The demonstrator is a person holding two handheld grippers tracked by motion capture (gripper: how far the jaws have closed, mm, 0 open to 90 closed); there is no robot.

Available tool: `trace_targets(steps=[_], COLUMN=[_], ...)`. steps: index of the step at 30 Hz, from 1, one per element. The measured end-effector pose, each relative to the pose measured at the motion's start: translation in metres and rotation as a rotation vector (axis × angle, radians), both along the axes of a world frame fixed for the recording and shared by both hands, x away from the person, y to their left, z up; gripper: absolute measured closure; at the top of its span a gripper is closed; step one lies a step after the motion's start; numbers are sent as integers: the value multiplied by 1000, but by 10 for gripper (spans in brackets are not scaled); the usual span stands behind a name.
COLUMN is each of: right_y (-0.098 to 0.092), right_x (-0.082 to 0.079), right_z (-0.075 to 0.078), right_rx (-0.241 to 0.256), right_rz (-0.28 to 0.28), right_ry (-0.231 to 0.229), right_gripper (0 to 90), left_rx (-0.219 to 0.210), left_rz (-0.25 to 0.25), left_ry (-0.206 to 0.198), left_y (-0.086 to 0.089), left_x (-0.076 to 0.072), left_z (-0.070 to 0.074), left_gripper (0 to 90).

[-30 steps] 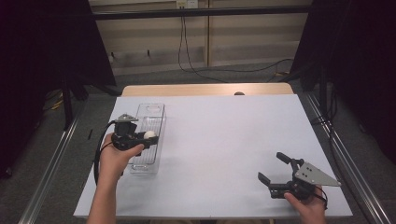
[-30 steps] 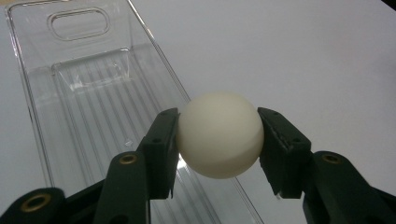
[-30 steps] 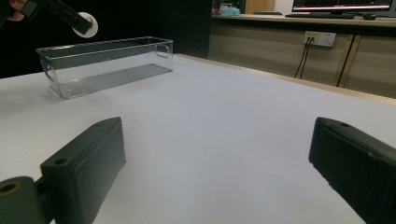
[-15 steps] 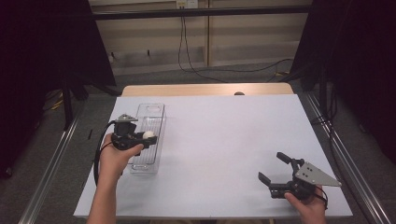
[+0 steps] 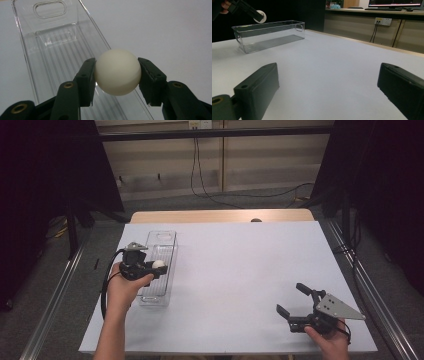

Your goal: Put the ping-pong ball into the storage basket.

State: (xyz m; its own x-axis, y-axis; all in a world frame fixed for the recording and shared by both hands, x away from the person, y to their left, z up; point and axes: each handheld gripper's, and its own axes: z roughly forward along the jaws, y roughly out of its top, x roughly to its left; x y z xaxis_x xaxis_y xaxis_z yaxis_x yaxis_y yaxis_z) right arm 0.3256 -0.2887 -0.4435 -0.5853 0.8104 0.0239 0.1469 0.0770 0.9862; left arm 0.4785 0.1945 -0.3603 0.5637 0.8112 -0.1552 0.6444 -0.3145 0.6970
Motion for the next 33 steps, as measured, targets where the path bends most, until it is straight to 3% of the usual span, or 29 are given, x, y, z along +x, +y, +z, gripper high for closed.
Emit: trace_targets(steps=[17,23,24,33], right_y=[-1,-1,-2,-1], right_x=[0,0,0,0], right_z=[0,0,0,0], right_rx=[1,6,2,6], right_rz=[-3,-6,-3,-6], right_ry=[-4,-1,-4,-3], right_gripper=[32,32,32,32], left_rx=[4,43,25,51], left_rz=[29,23,31,21], left_ry=[-4,11,12,23], left_y=[5,8,6,6], left_x=[0,1,1,3], left_z=[-6,-9,-10,-12], left_gripper=[511,511,511,511])
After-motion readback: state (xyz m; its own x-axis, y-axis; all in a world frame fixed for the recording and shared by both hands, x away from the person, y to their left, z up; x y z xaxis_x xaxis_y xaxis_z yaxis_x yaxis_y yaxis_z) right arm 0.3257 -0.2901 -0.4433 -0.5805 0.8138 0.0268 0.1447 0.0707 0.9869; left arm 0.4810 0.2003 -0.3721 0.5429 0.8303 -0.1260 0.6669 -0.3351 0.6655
